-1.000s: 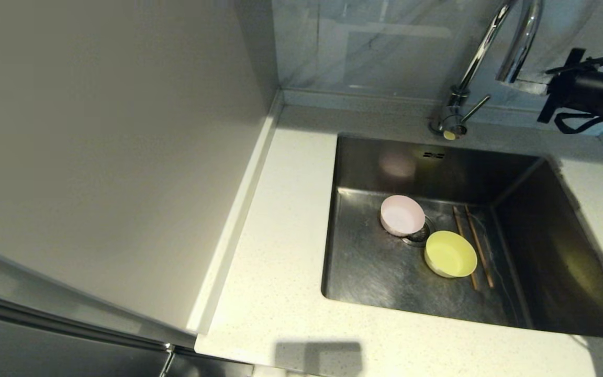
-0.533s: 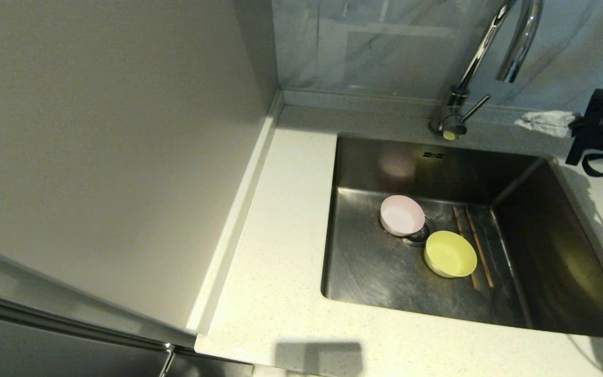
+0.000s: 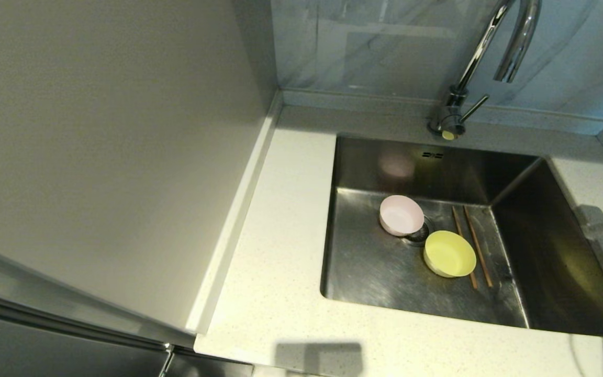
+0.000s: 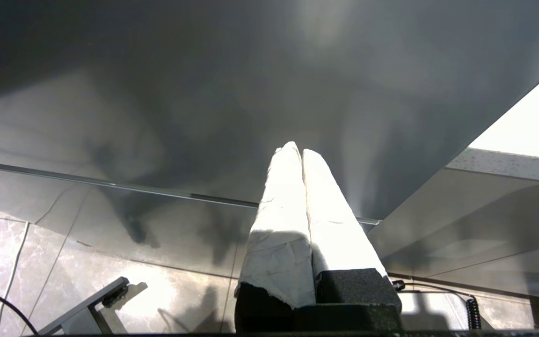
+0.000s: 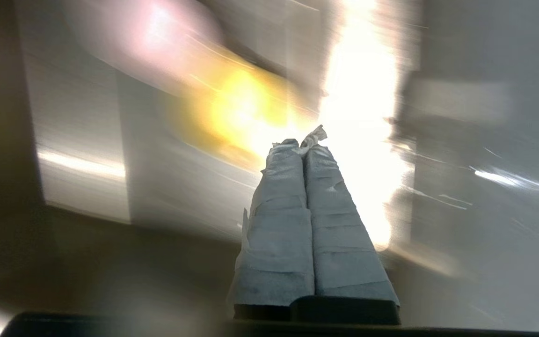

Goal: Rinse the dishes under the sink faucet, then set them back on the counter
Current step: Put a bowl back to the table from the sink

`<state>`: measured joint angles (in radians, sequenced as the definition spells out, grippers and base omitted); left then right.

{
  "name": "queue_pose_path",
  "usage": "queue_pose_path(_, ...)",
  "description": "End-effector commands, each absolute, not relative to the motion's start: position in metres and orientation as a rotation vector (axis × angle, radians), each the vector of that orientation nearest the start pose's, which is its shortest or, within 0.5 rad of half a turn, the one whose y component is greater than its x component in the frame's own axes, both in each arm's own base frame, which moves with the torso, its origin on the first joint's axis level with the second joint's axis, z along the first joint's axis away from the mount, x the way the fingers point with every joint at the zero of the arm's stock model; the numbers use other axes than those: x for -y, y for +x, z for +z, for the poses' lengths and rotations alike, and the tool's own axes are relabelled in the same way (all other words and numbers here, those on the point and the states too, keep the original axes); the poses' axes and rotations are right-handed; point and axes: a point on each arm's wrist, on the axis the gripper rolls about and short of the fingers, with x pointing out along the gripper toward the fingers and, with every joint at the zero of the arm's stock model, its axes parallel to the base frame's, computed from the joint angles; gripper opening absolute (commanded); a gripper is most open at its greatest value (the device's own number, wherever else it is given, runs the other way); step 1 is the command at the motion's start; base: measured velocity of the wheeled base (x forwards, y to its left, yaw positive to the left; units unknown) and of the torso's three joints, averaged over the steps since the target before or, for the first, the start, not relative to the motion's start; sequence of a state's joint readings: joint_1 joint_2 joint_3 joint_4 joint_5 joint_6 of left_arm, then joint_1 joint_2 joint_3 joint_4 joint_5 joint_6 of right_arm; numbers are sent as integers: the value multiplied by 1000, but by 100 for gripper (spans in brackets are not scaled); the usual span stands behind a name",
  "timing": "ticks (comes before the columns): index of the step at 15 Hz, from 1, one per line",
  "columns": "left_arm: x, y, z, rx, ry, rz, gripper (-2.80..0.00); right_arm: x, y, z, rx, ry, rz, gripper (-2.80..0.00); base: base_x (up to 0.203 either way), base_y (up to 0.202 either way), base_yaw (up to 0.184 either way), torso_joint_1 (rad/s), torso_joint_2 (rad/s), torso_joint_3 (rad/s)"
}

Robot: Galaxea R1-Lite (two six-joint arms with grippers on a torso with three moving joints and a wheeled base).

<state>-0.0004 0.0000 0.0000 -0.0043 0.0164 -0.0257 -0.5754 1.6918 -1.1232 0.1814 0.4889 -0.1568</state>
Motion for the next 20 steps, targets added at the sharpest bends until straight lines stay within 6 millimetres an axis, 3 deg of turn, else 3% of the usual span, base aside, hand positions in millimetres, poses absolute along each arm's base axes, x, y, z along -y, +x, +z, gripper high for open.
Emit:
queue_pose_path(1,0,-23,76,8,-26,17,-280,151,211,204,-991,-225,-392,-280,0,0,0,0,0,0)
queue_pose_path(2,0,-23,76,8,-26,17,-280,147,195,205,-1112,-295,-535,-280,0,0,0,0,0,0)
queue_pose_path(4,0,-23,76,8,-26,17,-280,136,175,210,-1125,-351,-639,-280,0,0,0,0,0,0)
queue_pose_path(7,0,-23,76,8,-26,17,-280,104,170,214,-796,-411,-466,-280,0,0,0,0,0,0)
queue_pose_path(11,0,-23,76,8,-26,17,-280,44,161,227,-527,-521,-220,-280,0,0,0,0,0,0)
queue_pose_path(13,0,-23,76,8,-26,17,-280,19,148,225,-452,-536,-100,-280,0,0,0,0,0,0)
queue_pose_path(15,0,-23,76,8,-26,17,-280,6,140,211,-461,-543,-20,-280,0,0,0,0,0,0)
queue_pose_path(20,0,-23,76,8,-26,17,-280,4,179,200,-518,-555,18,-280,0,0,0,0,0,0)
